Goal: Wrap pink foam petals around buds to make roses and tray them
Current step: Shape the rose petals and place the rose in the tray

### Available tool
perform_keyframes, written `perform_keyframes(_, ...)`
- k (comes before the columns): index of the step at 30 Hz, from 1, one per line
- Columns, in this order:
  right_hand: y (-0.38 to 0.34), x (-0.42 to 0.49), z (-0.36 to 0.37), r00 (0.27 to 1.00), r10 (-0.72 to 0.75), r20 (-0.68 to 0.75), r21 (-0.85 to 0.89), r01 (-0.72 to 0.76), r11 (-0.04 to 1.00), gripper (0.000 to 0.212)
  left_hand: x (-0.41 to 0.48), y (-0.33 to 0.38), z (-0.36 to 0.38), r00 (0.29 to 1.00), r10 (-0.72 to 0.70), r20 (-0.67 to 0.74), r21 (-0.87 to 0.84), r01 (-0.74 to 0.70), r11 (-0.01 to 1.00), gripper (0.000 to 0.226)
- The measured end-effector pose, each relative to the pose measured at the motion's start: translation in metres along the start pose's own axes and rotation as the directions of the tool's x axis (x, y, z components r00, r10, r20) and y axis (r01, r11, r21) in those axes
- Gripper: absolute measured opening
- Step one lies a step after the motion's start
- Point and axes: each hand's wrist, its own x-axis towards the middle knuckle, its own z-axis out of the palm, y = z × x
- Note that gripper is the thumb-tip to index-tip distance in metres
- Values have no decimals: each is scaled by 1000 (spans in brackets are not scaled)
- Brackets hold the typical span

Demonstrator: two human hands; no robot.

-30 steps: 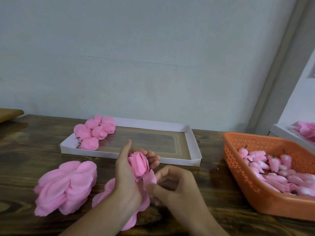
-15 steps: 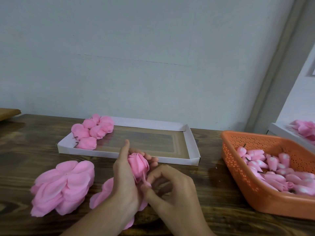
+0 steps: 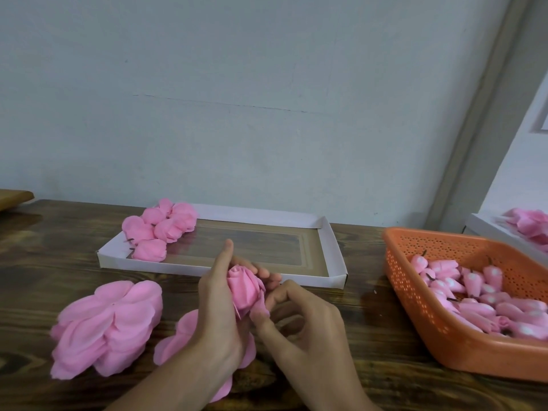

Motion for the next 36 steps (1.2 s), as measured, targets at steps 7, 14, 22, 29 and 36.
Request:
perform_keyframes(7, 2, -1, 2, 998, 44, -53, 44, -42, 998, 15, 1, -2, 2, 999, 28, -15, 49, -28, 998, 52)
perform_keyframes(14, -1, 1, 1, 992, 115, 59, 159, -123, 980, 10, 1, -2, 1, 997, 33, -64, 41, -31, 999, 55)
perform_keyframes(22, -1, 0, 2, 987, 97, 125, 107, -111, 988, 26, 4, 0, -4, 992, 105, -69, 58, -101, 993, 63)
perform_keyframes(29, 4, -1, 5, 1000, 29, 0, 58, -29, 998, 22, 0, -6, -1, 988, 153, -17, 76, -151, 986, 68)
perform_keyframes(36, 8, -2, 6, 991, -67, -117, -6, 66, 998, 23, -3, -5, 4, 987, 87, 138, 64, -96, 993, 60)
